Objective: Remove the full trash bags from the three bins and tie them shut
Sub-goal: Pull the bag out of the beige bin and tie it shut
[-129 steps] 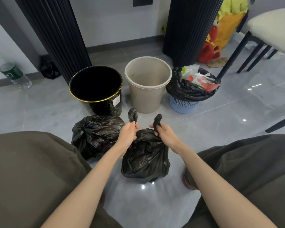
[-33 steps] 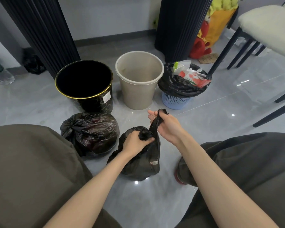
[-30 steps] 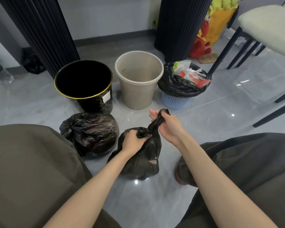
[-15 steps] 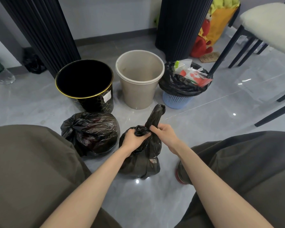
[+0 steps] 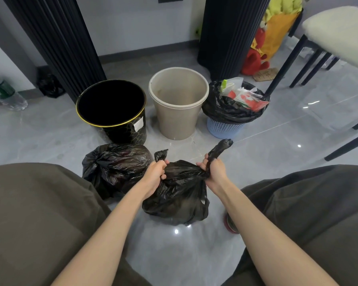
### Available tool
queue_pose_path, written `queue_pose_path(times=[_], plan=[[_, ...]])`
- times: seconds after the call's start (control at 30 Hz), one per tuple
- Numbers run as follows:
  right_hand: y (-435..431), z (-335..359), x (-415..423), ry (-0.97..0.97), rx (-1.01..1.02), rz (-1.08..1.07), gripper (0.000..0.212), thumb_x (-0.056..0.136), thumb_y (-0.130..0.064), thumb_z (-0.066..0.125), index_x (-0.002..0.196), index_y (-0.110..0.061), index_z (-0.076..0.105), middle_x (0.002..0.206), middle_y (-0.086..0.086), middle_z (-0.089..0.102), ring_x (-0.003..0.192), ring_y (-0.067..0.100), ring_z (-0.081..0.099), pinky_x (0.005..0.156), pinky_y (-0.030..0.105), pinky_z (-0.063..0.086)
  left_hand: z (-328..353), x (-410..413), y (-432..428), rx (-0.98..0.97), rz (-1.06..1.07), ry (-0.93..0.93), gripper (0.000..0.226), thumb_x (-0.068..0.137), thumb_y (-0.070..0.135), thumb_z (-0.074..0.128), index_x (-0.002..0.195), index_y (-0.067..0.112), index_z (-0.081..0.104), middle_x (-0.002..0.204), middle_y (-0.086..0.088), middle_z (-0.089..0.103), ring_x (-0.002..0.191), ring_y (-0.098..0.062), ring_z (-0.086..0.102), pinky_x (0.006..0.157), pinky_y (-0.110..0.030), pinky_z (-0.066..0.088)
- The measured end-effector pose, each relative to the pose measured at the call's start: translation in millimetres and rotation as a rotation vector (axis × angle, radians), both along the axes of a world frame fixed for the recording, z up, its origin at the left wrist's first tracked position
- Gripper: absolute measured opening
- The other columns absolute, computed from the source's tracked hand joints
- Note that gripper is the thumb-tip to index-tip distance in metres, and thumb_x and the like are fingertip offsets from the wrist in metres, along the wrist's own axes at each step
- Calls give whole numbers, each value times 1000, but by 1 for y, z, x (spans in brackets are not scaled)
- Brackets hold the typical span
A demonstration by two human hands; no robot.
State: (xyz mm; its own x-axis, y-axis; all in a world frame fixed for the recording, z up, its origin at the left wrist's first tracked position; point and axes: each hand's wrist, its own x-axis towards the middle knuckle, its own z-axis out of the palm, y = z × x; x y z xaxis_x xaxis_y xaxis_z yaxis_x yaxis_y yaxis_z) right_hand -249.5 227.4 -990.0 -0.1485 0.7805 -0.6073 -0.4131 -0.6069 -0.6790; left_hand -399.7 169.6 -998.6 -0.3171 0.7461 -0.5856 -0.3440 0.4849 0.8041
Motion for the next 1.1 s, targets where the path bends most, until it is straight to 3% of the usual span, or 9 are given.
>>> queue_pose_path(times=[0.17, 0.37, 0.5, 0.57, 0.7, 0.8, 0.93, 1.03, 1.1], plan=[[0, -9, -2, -346, 143, 164, 29, 99, -10, 25, 75, -13, 39, 46, 2, 31, 39, 12, 40, 55, 26, 36, 1, -2, -2, 67, 43, -26, 27, 102, 8, 27, 81, 9, 45, 64, 2, 25, 51, -8, 24, 40, -14, 24], [0, -12, 4, -18, -55, -26, 32, 99, -4, 23, 69, -12, 33, 51, 4, 40, 39, 13, 40, 47, 25, 41, -4, -10, -2, 114, 248, -233, 37, 104, 13, 23, 72, 11, 40, 55, -2, 33, 33, -4, 33, 37, -16, 33], [1, -13, 6, 45, -125, -29, 34, 97, -7, 21, 66, -16, 35, 33, -6, 27, 23, 5, 20, 25, 16, 17, -7, -7, -4, 148, 260, -288, 37, 104, 16, 24, 72, 11, 40, 38, 6, 31, 33, -9, 38, 69, -32, 52], [1, -11, 4, 2, -96, 22, 34, 97, -6, 21, 66, -17, 34, 32, -5, 24, 24, 4, 17, 26, 17, 12, -7, -6, -5, 134, 199, -210, 35, 104, 17, 25, 73, 12, 41, 37, 11, 26, 30, -5, 28, 63, -26, 52], [3, -11, -4, -427, 91, 244, 29, 94, -7, 24, 71, -17, 38, 47, -5, 37, 37, 7, 29, 37, 19, 23, -2, 0, -3, 94, 73, -43, 32, 103, 23, 29, 77, 16, 45, 38, 11, 26, 33, -2, 21, 38, -13, 31], [2, -4, -10, -812, 272, 449, 21, 94, -16, 28, 89, -13, 48, 77, 2, 47, 69, 17, 44, 67, 31, 36, 5, 4, -1, 116, -48, 57, 30, 103, 23, 31, 77, 16, 46, 46, 12, 27, 35, -1, 22, 37, -13, 20], [3, 7, -7, -668, 251, 535, 25, 77, -35, 42, 90, -14, 35, 77, -1, 37, 70, 15, 38, 68, 31, 33, 10, 5, 4, 66, -77, 93, 28, 95, 4, 29, 84, 13, 54, 55, 7, 21, 35, -3, 20, 41, -18, 16], [5, 12, -3, -613, 262, 667, 32, 82, -19, 53, 99, -10, 27, 82, 1, 36, 72, 12, 39, 63, 27, 33, 10, 1, 7, 29, -17, 32, 30, 91, 0, 26, 89, 10, 55, 58, 4, 18, 36, -5, 19, 43, -20, 15], [4, 10, -3, -740, 363, 761, 23, 94, -9, 46, 109, -4, 29, 99, 10, 46, 89, 19, 47, 75, 29, 38, 9, 2, 3, 58, -63, 71, 31, 100, 8, 25, 88, 10, 53, 60, 4, 22, 37, -4, 24, 41, -16, 18]])
